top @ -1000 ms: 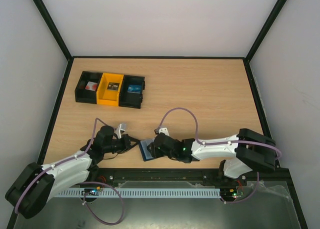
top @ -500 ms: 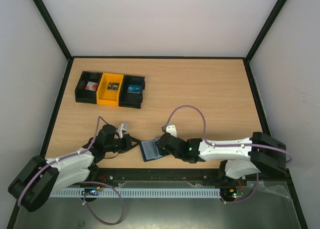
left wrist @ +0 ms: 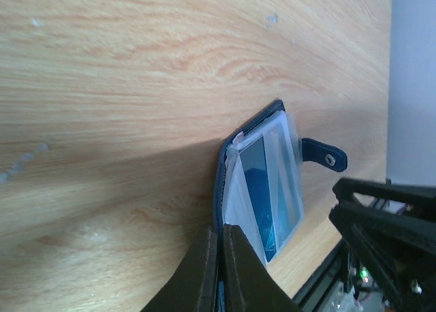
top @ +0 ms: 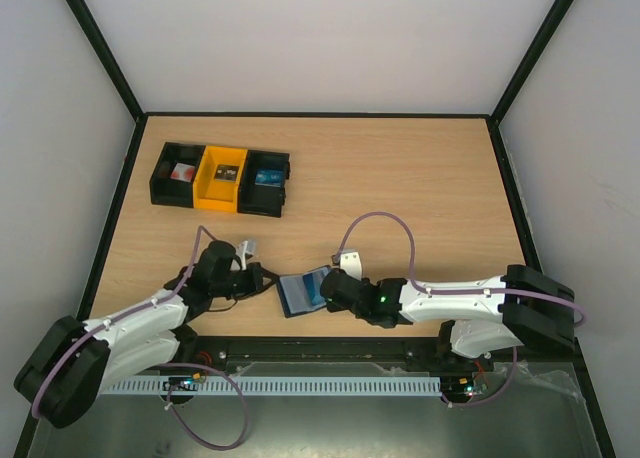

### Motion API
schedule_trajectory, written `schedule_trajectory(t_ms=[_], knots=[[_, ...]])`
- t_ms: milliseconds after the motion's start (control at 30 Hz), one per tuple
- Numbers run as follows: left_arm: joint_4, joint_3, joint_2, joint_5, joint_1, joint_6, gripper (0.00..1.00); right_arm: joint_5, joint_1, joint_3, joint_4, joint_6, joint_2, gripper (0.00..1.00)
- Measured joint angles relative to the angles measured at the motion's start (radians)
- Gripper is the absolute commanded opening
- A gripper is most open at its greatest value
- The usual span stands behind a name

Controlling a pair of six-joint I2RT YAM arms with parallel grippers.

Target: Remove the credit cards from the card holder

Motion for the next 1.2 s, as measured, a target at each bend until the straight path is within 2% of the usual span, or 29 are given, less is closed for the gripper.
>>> schedule_trajectory(t_ms=[67, 133, 200, 267, 400, 733, 967, 1200], knots=[[-0.048, 0.020, -0.014, -0.026, 0.008, 0.017, 0.23, -0.004, 0.000, 0.000, 0.006, -0.002, 0.000, 0.33], [-0.082, 0.036, -0.028, -0.046, 0.013, 0.034, 0.34, -0.009, -0.003, -0.002, 0.021, -0.005, 0.000, 0.32], [-0.112, 0.052, -0.053, -0.072, 0.017, 0.037, 0.51, -0.020, -0.012, -0.004, 0.035, -0.010, 0.000, 0.32], [-0.135, 0.066, -0.078, -0.086, 0.021, 0.035, 0.58, -0.041, -0.029, -0.005, 0.057, -0.021, 0.002, 0.32], [-0.142, 0.085, -0.108, -0.081, 0.021, 0.038, 0.65, -0.095, -0.084, -0.011, 0.124, -0.043, 0.022, 0.32], [-0.070, 0.082, -0.107, -0.029, 0.005, -0.005, 0.70, -0.178, -0.143, -0.024, 0.239, -0.088, 0.161, 0.29], [0.016, 0.035, -0.115, -0.012, -0.027, -0.066, 0.71, -0.212, -0.146, -0.063, 0.372, -0.084, 0.181, 0.29], [0.079, -0.015, -0.116, 0.002, -0.030, -0.105, 0.66, -0.298, -0.123, -0.074, 0.432, -0.053, 0.189, 0.29]])
